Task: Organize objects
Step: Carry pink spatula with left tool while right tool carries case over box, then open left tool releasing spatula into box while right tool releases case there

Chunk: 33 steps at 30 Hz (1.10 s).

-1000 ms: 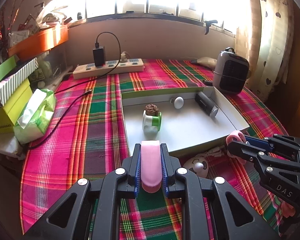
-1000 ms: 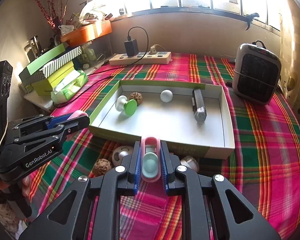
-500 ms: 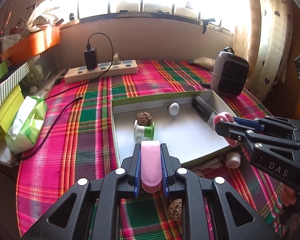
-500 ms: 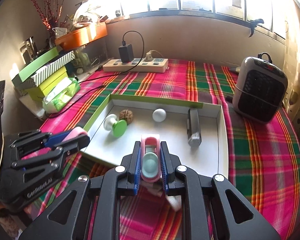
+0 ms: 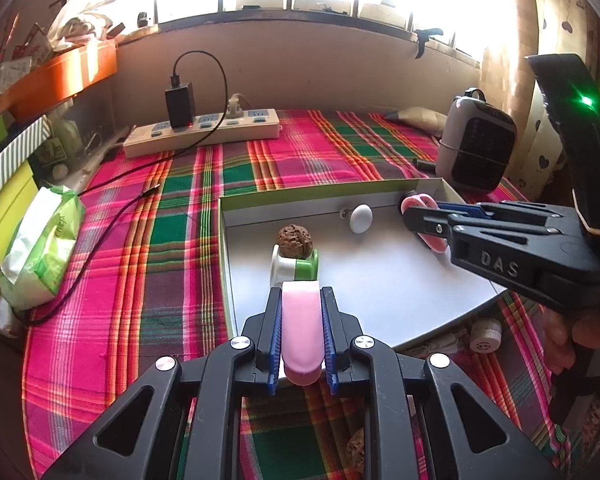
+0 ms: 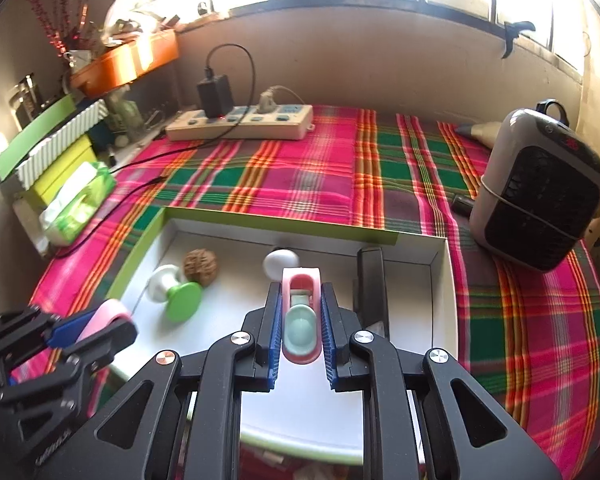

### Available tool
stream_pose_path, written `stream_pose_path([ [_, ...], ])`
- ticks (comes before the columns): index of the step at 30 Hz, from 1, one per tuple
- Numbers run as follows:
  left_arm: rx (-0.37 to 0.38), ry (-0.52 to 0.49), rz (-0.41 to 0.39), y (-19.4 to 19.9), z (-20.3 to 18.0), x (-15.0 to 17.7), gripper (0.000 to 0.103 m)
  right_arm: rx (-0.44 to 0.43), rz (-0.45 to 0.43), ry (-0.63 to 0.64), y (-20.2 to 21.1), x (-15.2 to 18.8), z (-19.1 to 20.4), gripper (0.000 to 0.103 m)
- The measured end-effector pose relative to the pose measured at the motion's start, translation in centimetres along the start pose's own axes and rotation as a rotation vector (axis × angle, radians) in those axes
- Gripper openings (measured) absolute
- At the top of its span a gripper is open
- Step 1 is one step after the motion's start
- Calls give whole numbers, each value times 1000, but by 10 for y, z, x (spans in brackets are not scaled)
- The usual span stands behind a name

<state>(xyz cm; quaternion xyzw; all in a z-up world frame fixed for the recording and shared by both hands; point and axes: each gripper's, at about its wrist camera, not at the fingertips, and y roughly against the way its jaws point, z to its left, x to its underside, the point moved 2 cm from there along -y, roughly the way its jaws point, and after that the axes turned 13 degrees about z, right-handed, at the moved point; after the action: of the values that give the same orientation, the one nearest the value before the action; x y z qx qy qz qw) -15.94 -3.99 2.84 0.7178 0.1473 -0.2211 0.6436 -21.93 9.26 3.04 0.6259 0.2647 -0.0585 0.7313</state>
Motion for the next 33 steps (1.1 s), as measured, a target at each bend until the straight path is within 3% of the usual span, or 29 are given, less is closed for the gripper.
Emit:
stream_pose_path([
  [15,-12,6,36,-18,0,-4,16,13,62,-10,-35,-18,-8,19],
  [33,-25,11,52,-30,1,-5,16,20,80,-2,-48,-23,-7,19],
])
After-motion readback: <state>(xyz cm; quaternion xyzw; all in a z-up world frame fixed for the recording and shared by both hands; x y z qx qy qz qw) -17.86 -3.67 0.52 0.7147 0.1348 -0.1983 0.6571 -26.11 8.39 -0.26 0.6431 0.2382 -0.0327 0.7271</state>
